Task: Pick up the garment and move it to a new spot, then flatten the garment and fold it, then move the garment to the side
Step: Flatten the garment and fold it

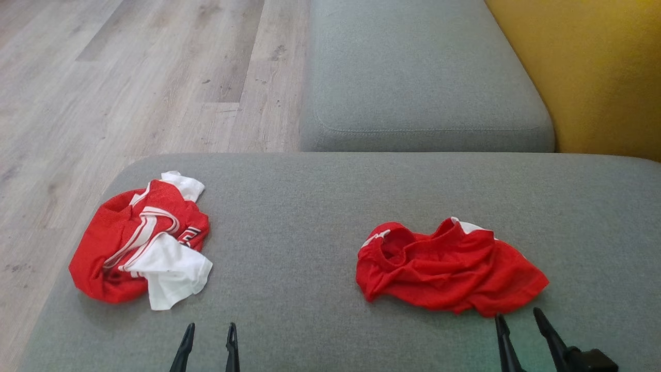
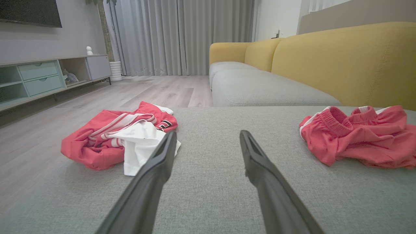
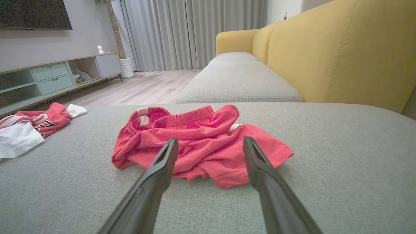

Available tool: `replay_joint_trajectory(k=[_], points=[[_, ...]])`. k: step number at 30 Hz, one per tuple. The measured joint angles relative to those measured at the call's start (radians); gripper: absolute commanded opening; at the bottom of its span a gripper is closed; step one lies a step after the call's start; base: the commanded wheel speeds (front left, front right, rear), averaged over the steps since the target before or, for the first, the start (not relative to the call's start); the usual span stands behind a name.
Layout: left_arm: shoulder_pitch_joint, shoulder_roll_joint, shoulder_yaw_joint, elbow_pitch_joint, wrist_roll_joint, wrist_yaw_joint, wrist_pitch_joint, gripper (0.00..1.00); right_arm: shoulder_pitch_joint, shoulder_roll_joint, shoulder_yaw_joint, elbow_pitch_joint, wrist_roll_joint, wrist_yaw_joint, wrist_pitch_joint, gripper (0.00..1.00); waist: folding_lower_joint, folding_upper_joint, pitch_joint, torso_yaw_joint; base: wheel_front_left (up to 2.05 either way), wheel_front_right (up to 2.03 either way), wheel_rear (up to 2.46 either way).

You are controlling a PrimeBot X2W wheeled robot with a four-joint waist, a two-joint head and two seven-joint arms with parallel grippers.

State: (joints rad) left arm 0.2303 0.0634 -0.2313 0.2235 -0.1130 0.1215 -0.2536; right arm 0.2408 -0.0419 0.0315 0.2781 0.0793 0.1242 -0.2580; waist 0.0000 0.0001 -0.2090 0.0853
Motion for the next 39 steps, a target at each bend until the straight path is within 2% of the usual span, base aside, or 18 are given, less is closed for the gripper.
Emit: replay_joint_trajectory(k=[8,28,34,39], points=[[-0.006,-0.002,-0.002,0.035,0.0,-0.008,0.0,1.0,0.0,0.0,0.019,0.011,0.0,0.0,0.0,1.0,0.0,0.0,0.005,-0.01,0.0,0.0,0.0],[-0.021,-0.004,-0.039,0.061,-0.025,0.002,0.0,1.0,0.0,0.0,0.026,0.015,-0.006,0.0,0.0,1.0,0.0,0.0,0.0,-0.036,0.0,0.0,0.0],[-0.059,-0.002,-0.097,0.09,-0.055,-0.008,0.0,1.0,0.0,0.0,0.027,0.011,-0.011,0.0,0.0,1.0,0.0,0.0,0.016,-0.05,0.0,0.0,0.0],[-0.196,-0.005,-0.22,0.134,-0.097,-0.026,0.0,1.0,-0.004,0.0,0.031,0.008,-0.029,0.0,0.0,1.0,0.0,0.0,0.048,-0.085,0.0,0.0,0.0]])
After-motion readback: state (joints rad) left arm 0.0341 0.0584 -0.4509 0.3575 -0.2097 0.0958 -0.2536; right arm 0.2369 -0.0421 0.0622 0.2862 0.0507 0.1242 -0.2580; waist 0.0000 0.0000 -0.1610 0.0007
